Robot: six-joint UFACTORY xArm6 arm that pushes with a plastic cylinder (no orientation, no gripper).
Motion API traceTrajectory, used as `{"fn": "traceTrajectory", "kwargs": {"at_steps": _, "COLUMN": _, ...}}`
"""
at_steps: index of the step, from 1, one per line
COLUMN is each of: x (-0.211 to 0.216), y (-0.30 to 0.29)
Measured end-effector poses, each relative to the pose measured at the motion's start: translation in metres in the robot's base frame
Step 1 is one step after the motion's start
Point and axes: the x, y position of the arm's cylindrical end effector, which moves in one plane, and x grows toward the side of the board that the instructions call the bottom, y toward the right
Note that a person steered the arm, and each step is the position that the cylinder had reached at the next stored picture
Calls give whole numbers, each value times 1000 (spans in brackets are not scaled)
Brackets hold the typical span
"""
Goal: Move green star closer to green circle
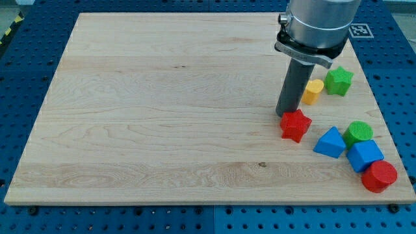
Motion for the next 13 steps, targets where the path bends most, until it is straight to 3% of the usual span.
{"fn": "traceTrajectory", "kwargs": {"at_steps": 2, "x": 25, "y": 14}}
{"fn": "traceTrajectory", "kwargs": {"at_steps": 3, "x": -6, "y": 6}}
{"fn": "traceTrajectory", "kwargs": {"at_steps": 4, "x": -66, "y": 0}}
{"fn": "traceTrajectory", "kwargs": {"at_steps": 6, "x": -78, "y": 120}}
{"fn": "traceTrajectory", "kwargs": {"at_steps": 8, "x": -93, "y": 92}}
{"fn": "traceTrajectory", "kwargs": {"at_steps": 9, "x": -118, "y": 110}}
{"fn": "traceTrajectory", "kwargs": {"at_steps": 11, "x": -111, "y": 185}}
{"fn": "traceTrajectory", "kwargs": {"at_steps": 13, "x": -83, "y": 159}}
